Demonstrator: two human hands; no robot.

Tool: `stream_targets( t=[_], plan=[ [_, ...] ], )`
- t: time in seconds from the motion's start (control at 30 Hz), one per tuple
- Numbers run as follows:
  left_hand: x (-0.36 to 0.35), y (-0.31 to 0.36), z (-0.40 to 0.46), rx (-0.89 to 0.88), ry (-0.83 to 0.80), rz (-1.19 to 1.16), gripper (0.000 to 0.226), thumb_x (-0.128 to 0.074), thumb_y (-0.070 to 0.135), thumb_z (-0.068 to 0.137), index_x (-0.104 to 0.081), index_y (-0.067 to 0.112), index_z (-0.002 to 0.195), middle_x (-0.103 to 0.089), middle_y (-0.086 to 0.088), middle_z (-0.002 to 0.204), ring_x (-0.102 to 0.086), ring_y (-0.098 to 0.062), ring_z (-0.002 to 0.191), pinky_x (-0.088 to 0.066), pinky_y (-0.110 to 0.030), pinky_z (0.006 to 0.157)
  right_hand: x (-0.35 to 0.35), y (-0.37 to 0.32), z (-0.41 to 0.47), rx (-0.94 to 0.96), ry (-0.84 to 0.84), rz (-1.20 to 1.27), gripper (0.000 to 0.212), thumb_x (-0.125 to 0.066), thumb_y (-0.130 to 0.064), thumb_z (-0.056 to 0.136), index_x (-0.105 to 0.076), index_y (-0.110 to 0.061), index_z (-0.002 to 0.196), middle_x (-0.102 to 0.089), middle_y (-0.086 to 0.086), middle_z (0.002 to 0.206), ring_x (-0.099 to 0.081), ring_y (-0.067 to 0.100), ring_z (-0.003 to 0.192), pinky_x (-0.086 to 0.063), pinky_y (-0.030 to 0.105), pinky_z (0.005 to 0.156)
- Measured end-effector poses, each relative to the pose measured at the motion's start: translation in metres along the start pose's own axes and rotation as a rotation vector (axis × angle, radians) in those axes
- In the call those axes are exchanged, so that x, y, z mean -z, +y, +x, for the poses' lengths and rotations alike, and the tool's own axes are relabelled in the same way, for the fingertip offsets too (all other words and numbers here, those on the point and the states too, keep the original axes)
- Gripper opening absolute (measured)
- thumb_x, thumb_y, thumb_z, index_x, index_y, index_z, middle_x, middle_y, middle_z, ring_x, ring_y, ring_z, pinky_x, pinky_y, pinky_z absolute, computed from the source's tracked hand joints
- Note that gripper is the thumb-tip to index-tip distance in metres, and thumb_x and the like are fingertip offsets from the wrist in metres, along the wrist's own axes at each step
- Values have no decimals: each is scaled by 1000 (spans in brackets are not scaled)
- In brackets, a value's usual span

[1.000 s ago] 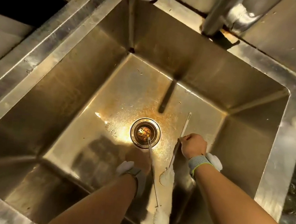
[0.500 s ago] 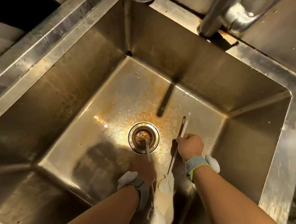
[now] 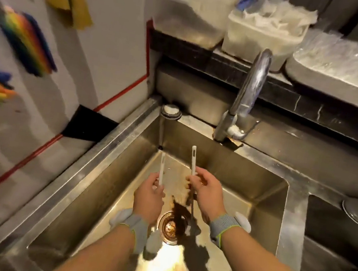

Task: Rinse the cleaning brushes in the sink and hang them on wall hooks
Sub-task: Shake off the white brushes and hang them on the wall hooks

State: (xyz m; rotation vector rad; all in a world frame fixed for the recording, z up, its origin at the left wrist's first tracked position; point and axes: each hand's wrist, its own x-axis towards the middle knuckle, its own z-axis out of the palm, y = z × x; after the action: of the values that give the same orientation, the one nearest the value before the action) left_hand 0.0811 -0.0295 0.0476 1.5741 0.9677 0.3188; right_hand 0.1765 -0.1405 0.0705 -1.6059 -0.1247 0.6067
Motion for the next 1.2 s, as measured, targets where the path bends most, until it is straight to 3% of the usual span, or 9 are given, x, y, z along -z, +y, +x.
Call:
stream_targets(
  t=[0.07, 0.23, 0.37, 0.43, 0.63, 0.8, 0.97, 1.2],
  plan=[
    [23, 39, -3, -81, -6, -37, 28, -51, 9, 98, -64, 28, 114, -63, 3, 83, -63, -18, 73, -56, -35, 61, -15, -39, -8, 49, -36, -6, 20, -56, -9, 94, -70, -24, 96, -68, 5, 80, -62, 18, 69, -50, 33, 61],
    [76, 131, -7, -235, 36, -98, 30, -54, 7, 97, -62, 31, 113, -64, 6, 77, -64, -11, 67, -56, -27, 57, -44, -129, -18, 186, -87, 46, 18, -51, -11, 97, -68, -14, 100, -65, 10, 80, -59, 21, 67, -51, 26, 59],
    [113, 198, -11, -378, 82, -133, 30, -53, 6, 98, -60, 31, 114, -58, 3, 77, -61, -17, 69, -56, -33, 60, -64, -196, -25, 307, -115, 57, 16, -52, -9, 97, -68, -12, 100, -65, 6, 79, -62, 15, 70, -57, 22, 64],
    [121, 221, -13, -402, 73, -150, 31, -52, 6, 99, -57, 26, 122, -57, 1, 81, -60, -17, 70, -56, -33, 62, -71, -217, -24, 356, -136, 65, 18, -52, -9, 97, -68, -15, 95, -65, 8, 81, -62, 14, 70, -56, 19, 58],
    [151, 294, -8, -513, 151, -221, 36, -52, 10, 100, -53, 36, 125, -61, -2, 94, -63, -15, 75, -60, -28, 63, -100, -301, -23, 499, -127, 38, 20, -56, -16, 95, -73, -27, 90, -72, 1, 78, -65, 16, 70, -52, 27, 60],
    [172, 344, 12, -527, 201, -278, 38, -53, 12, 99, -50, 39, 126, -61, -4, 99, -63, -19, 79, -61, -40, 72, -123, -342, -7, 579, -120, 14, 16, -58, -21, 94, -74, -25, 91, -74, 0, 78, -66, 17, 71, -48, 25, 58],
    [185, 378, 33, -553, 239, -264, 39, -55, 11, 98, -51, 38, 126, -59, -8, 102, -64, -20, 79, -64, -40, 67, -139, -367, 10, 607, -126, -17, 17, -57, -19, 95, -71, -13, 100, -72, 8, 83, -65, 17, 72, -50, 15, 51],
    [176, 399, 65, -558, 209, -289, 39, -52, 9, 99, -50, 38, 123, -54, -2, 94, -61, -18, 76, -61, -42, 70, -154, -382, 46, 610, -71, -63, 17, -56, -22, 95, -71, -16, 103, -73, 13, 87, -64, 14, 69, -50, 19, 51]
  ],
)
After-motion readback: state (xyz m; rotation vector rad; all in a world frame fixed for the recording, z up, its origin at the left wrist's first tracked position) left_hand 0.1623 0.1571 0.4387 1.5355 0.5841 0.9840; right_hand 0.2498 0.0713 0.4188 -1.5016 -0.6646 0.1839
